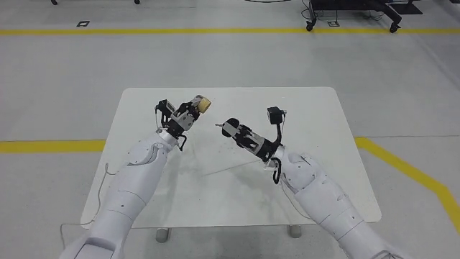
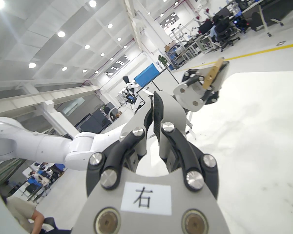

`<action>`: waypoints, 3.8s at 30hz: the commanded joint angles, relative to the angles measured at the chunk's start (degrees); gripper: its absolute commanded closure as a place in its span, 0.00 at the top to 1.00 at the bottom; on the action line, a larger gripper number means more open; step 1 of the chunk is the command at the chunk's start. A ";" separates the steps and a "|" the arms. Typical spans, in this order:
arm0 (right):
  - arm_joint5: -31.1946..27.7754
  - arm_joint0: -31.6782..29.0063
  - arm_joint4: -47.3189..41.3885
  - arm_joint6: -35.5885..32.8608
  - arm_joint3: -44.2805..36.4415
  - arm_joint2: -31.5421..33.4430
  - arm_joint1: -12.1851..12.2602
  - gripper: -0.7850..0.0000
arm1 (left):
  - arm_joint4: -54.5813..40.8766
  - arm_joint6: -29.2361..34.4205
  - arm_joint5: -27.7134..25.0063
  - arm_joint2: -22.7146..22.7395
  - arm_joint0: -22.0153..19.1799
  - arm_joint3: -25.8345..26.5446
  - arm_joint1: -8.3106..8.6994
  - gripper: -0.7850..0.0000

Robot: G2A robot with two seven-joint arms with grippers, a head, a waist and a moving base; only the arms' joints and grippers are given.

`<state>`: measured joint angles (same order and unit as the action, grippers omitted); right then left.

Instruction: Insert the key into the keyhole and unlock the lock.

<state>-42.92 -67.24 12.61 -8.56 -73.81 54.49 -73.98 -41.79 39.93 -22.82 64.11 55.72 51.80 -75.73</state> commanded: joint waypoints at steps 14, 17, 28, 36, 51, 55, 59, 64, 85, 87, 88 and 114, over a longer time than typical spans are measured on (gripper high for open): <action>6.06 1.53 5.18 10.49 3.59 -3.84 -2.80 0.00 | 11.25 -3.42 -6.44 1.13 3.34 5.02 0.63 0.00; 5.88 2.46 4.95 11.63 5.19 -4.40 -3.41 0.00 | 12.24 -3.67 -6.47 1.30 3.83 5.86 0.68 0.00; 4.47 3.90 3.56 12.97 9.39 -5.53 -5.04 0.00 | 12.12 -3.79 -5.74 2.48 4.79 7.10 0.75 0.00; 3.26 4.32 2.55 13.28 11.17 -5.12 -5.75 0.00 | 12.40 -3.39 -5.50 2.68 5.32 7.57 0.68 0.00; 3.00 4.81 3.09 14.69 13.27 -4.00 -6.86 0.00 | 12.38 -2.72 -5.06 3.35 5.62 7.97 0.58 0.00; 2.99 4.66 3.70 15.05 13.25 -3.89 -7.13 0.00 | 12.47 -3.02 -5.04 3.82 5.66 8.08 0.61 0.00; 3.09 4.75 4.18 15.01 13.27 -4.15 -7.52 0.00 | 12.54 -3.14 -5.01 3.96 5.80 8.23 0.57 0.00; 2.72 5.00 4.23 14.37 13.64 -4.38 -7.96 0.00 | 12.79 -3.06 -4.71 4.11 5.85 8.32 0.55 0.00; 2.71 5.70 5.46 15.95 15.75 -3.87 -9.59 0.00 | 12.73 -2.57 -3.74 4.28 5.76 8.04 0.27 0.00; 2.88 5.72 6.53 16.32 15.77 -3.75 -9.65 0.00 | 12.84 -2.67 -3.73 4.21 5.87 8.04 0.23 0.00; 2.98 5.63 7.21 16.40 15.64 -3.83 -9.70 0.00 | 12.90 -2.78 -3.64 4.15 5.90 8.05 0.20 0.00; 3.36 4.77 9.81 15.58 14.98 -2.30 -10.54 0.38 | 12.99 -2.19 -2.47 4.34 5.72 7.76 -0.09 0.00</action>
<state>-39.53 -62.38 22.44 7.18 -58.76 52.05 -84.53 -28.73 37.77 -25.38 68.37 61.50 59.65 -75.81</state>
